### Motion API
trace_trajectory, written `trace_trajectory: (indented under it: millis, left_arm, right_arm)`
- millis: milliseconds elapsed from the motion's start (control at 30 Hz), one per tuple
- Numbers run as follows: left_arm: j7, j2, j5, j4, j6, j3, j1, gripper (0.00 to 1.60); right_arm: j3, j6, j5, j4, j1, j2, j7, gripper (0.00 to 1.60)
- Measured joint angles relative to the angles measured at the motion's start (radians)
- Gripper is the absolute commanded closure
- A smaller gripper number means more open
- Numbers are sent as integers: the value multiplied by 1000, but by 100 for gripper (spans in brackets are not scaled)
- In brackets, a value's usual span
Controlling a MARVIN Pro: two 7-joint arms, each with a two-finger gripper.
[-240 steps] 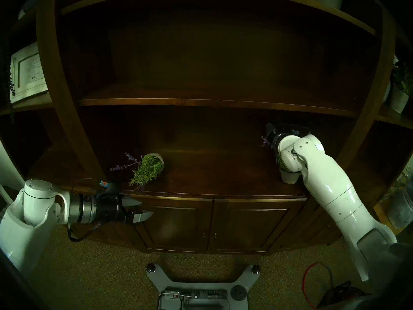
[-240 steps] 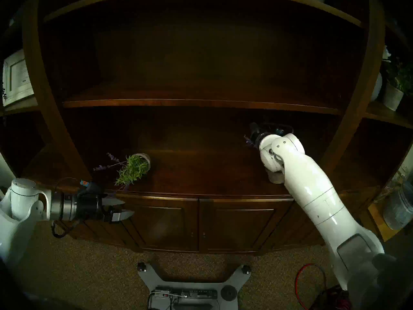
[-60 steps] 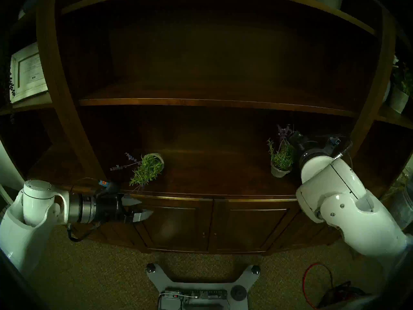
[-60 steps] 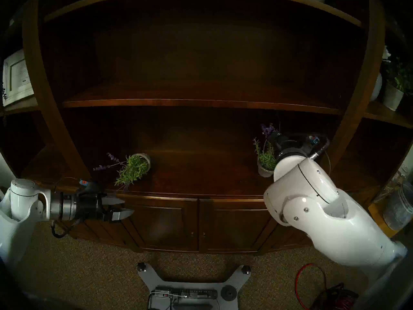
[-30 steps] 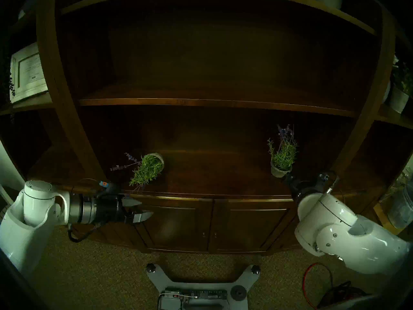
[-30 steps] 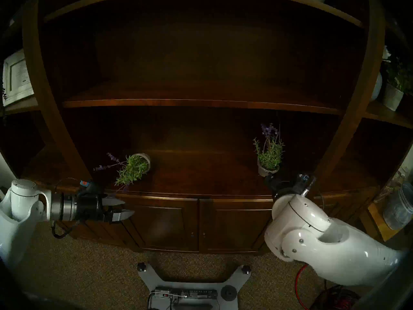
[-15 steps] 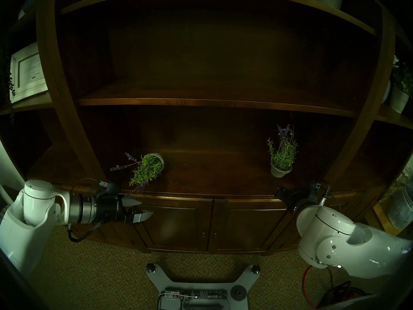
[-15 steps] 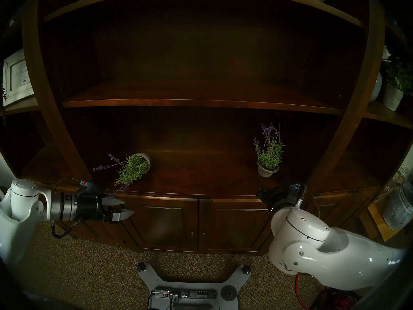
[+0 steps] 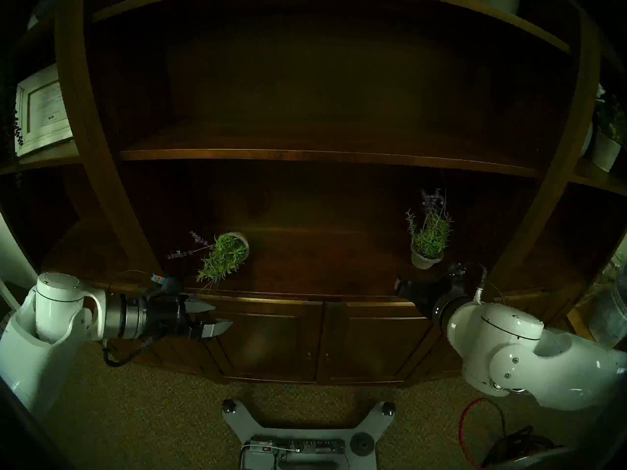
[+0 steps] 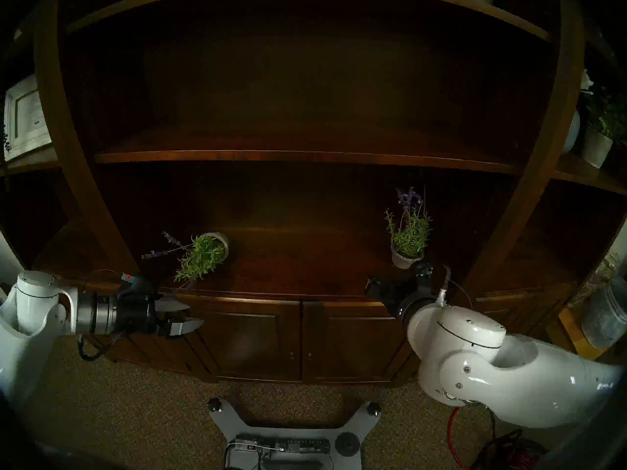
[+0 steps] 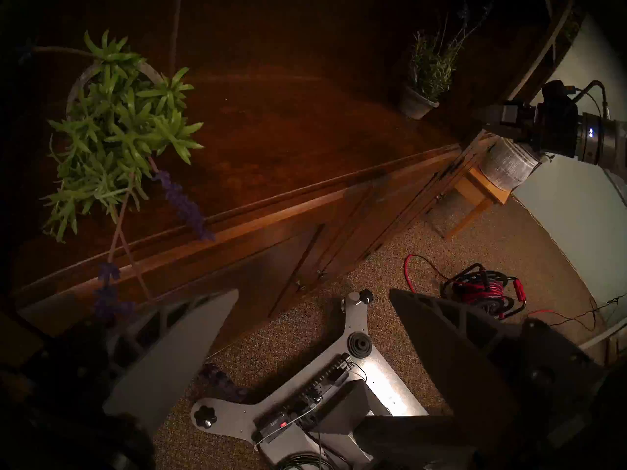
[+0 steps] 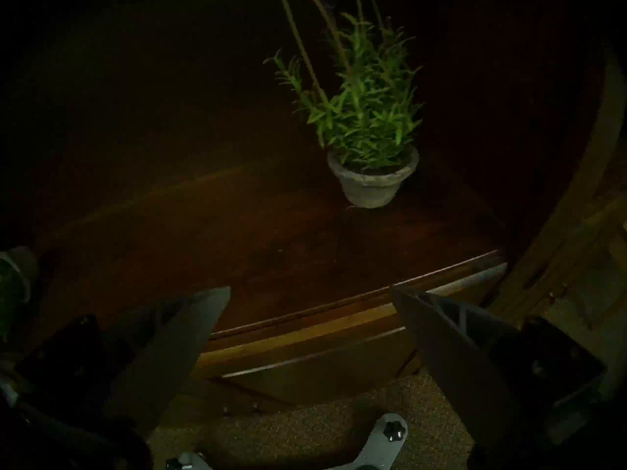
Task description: Place the fake decorative plant upright
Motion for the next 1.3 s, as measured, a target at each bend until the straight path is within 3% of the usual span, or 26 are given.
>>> trace_trajectory:
  millis: [400, 533, 1067, 1300]
  left_arm:
    - [0, 1, 0, 0, 0, 0, 0, 0]
    - [0, 2, 0, 0, 0, 0, 0, 0]
    - [0, 3, 0, 1, 0, 1, 0, 0]
    - [0, 4, 0, 1, 0, 1, 0, 0]
  right_arm:
    - [26, 137, 130, 58, 58, 1, 198, 0]
    - [28, 225, 167, 121, 88, -4, 282, 0]
    - [19, 478, 219, 281, 172, -53, 540, 0]
    - [19, 546, 227, 355, 212, -93, 656, 0]
